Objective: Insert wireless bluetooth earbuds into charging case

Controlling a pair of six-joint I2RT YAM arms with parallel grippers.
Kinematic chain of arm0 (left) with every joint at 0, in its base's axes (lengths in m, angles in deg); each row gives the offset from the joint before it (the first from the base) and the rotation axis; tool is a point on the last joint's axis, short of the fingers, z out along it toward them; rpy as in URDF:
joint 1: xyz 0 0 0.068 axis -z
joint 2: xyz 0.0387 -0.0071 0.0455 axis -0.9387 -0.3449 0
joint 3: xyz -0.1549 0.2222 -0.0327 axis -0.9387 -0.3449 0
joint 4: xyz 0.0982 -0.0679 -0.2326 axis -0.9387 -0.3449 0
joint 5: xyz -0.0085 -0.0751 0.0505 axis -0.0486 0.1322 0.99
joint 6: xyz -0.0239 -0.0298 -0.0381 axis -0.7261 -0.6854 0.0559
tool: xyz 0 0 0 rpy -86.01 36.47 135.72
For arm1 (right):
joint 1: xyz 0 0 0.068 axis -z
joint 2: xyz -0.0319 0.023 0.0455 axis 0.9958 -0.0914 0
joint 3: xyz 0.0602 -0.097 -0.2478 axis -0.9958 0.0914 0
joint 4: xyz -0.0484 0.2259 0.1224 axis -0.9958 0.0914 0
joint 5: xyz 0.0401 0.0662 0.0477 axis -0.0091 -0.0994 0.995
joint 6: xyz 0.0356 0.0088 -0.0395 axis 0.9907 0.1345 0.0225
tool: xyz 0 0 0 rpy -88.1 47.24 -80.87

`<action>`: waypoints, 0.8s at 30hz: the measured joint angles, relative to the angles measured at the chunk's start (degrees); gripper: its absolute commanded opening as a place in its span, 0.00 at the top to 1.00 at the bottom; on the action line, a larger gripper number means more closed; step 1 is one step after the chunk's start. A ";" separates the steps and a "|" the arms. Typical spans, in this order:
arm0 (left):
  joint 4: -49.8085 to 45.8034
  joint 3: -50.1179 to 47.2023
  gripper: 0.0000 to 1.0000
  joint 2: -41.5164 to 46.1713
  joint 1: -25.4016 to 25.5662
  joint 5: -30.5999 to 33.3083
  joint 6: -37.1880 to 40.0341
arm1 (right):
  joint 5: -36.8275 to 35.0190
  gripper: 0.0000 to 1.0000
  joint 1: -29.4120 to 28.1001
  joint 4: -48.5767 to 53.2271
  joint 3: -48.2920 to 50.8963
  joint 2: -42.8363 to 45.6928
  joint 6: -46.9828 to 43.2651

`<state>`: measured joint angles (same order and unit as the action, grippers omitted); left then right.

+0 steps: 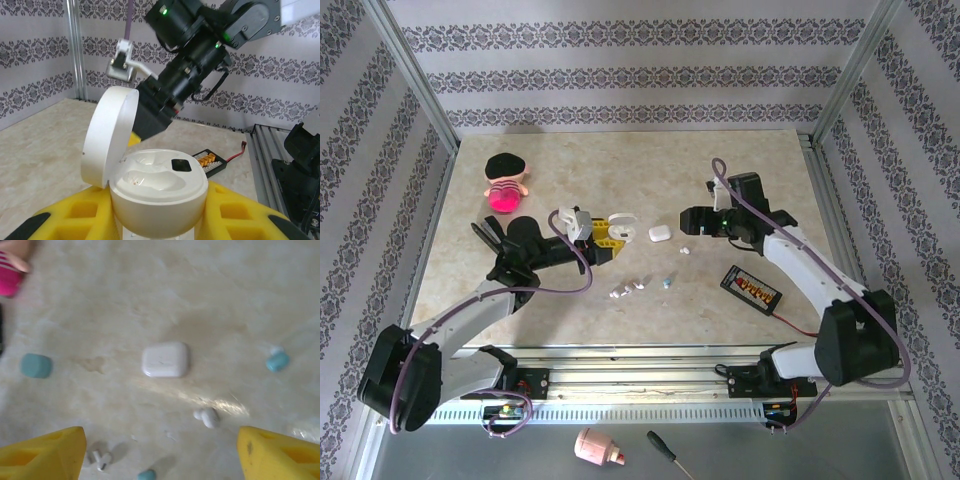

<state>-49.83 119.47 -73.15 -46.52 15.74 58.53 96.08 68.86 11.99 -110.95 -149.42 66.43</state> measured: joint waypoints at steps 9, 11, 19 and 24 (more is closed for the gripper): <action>11.69 -0.11 0.77 -7.96 -0.55 -1.60 -4.35 | -6.64 0.39 -3.32 5.84 -0.96 -11.50 2.75; 14.51 -0.44 0.77 -9.35 -1.16 -1.66 -5.62 | -7.80 0.41 -5.55 7.28 -1.62 -12.90 2.97; 20.57 -3.80 0.77 -9.27 -7.52 -2.03 -7.61 | -8.85 0.45 -16.26 8.48 -3.04 -15.21 5.66; 20.81 -5.75 0.77 -6.67 -12.79 -2.03 -8.00 | -6.08 0.46 -22.73 8.96 -5.27 -18.14 6.43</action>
<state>-29.03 113.72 -79.82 -59.30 13.71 50.53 90.00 46.13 20.95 -116.22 -167.56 72.86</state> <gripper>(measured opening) 0.333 0.546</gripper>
